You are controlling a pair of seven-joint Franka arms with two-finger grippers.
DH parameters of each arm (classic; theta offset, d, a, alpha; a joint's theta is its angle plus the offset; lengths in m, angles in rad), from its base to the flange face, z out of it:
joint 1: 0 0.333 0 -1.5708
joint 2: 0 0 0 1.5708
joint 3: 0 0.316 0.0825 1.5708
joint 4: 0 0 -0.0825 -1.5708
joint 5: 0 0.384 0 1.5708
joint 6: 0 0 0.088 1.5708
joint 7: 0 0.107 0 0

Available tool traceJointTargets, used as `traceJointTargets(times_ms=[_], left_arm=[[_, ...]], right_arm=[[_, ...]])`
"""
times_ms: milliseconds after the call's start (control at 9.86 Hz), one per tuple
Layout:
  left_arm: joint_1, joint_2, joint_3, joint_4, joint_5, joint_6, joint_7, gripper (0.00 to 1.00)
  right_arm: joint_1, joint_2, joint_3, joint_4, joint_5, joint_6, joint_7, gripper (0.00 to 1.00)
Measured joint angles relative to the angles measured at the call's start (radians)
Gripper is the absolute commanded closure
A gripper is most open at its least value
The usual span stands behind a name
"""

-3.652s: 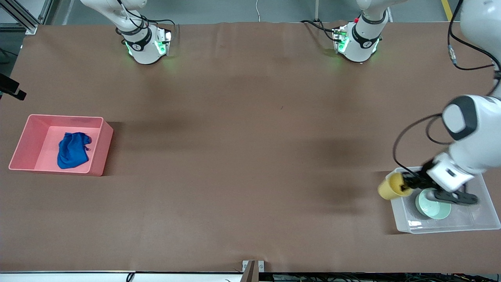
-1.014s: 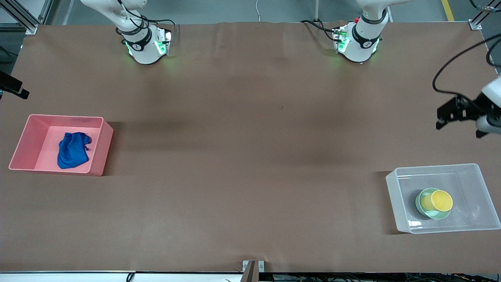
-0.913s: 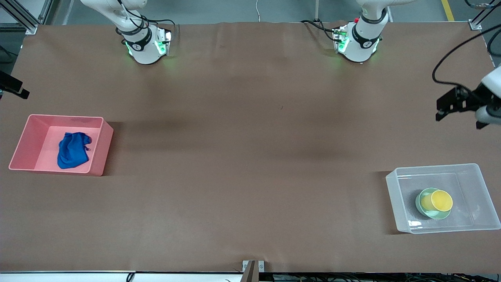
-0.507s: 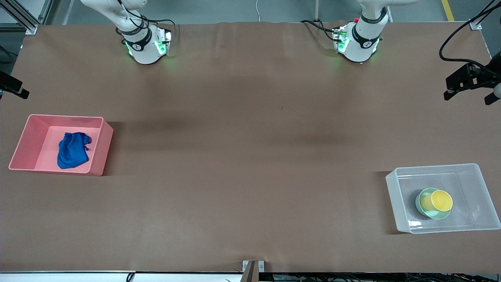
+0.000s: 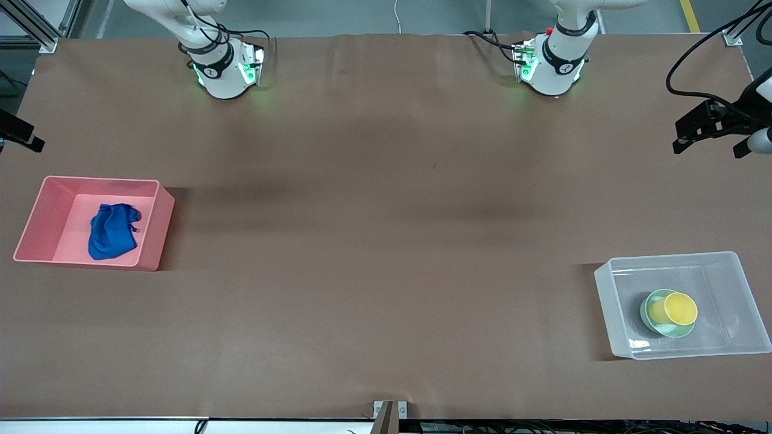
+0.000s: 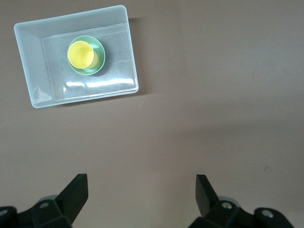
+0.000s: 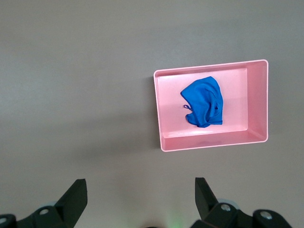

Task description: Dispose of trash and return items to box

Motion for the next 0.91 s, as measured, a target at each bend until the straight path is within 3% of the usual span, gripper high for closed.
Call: traceJointTargets(times_ms=[913], left_arm=[[-0.03,0.002,0.019,-0.009,0.0,0.0,-0.074,0.0]], right_arm=[[0.0,0.0,0.0,0.0,0.0,0.0,0.0,0.0]])
